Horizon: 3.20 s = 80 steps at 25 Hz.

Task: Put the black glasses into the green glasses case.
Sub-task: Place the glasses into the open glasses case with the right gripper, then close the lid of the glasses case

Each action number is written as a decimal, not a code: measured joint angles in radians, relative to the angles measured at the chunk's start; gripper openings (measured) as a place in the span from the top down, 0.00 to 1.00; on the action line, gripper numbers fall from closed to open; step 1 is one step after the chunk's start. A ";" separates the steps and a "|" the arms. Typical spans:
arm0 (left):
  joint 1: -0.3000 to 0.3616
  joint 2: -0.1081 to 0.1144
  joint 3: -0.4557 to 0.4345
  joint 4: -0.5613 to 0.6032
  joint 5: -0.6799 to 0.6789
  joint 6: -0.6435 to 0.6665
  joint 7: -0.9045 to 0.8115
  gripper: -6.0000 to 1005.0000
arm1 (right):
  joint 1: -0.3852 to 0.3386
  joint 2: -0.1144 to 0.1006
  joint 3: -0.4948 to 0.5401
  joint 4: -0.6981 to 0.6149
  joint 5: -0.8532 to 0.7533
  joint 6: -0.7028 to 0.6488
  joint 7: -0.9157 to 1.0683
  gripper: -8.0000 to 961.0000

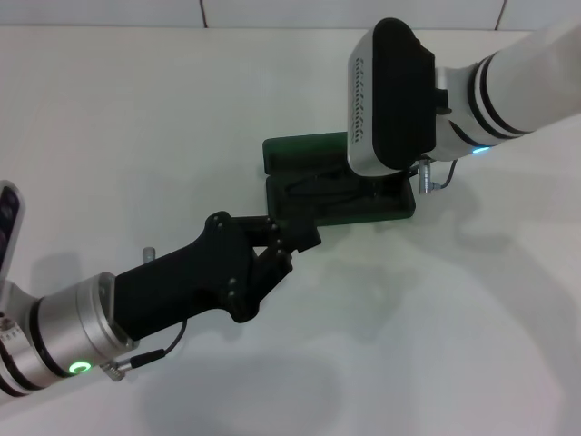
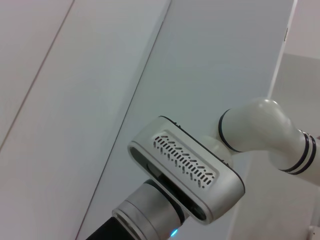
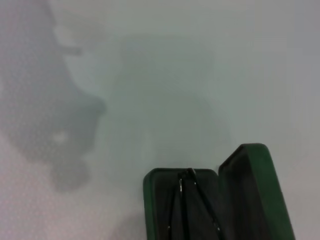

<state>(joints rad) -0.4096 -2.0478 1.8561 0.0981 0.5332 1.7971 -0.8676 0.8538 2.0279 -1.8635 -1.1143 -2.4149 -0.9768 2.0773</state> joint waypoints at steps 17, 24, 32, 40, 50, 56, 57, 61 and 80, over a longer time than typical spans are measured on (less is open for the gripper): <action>0.004 -0.002 0.004 0.000 0.008 0.001 -0.001 0.95 | -0.006 0.000 0.007 0.001 0.001 0.004 0.024 0.94; 0.003 -0.002 0.006 0.000 0.008 0.001 -0.001 0.95 | -0.005 0.000 0.007 0.001 -0.002 -0.001 0.024 0.94; 0.006 -0.002 0.000 0.000 0.008 0.001 -0.001 0.95 | -0.005 0.000 0.009 0.001 -0.003 -0.001 0.024 0.93; 0.010 -0.002 0.000 0.000 0.008 0.001 -0.001 0.95 | -0.005 0.000 0.009 0.001 -0.003 -0.003 0.025 0.85; 0.009 0.009 -0.021 0.002 -0.002 0.003 -0.005 0.95 | -0.143 -0.001 0.084 -0.147 0.088 -0.049 0.044 0.84; 0.001 0.038 -0.135 0.013 -0.003 0.000 -0.032 0.95 | -0.362 -0.003 0.350 -0.272 0.466 -0.195 -0.079 0.84; -0.004 0.044 -0.161 0.016 -0.003 0.000 -0.030 0.95 | -0.399 -0.002 0.401 -0.271 0.549 -0.224 -0.116 0.84; -0.091 0.091 -0.236 0.048 0.007 -0.047 -0.082 0.95 | -0.588 -0.008 0.633 -0.184 0.909 -0.406 -0.357 0.84; -0.560 0.157 -0.234 0.251 0.799 -0.762 -0.685 0.82 | -0.648 -0.014 1.023 0.475 1.038 -0.745 -0.752 0.84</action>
<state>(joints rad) -0.9699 -1.8911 1.6222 0.3491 1.3322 1.0356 -1.5524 0.2058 2.0139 -0.8404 -0.6397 -1.3767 -1.7218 1.3254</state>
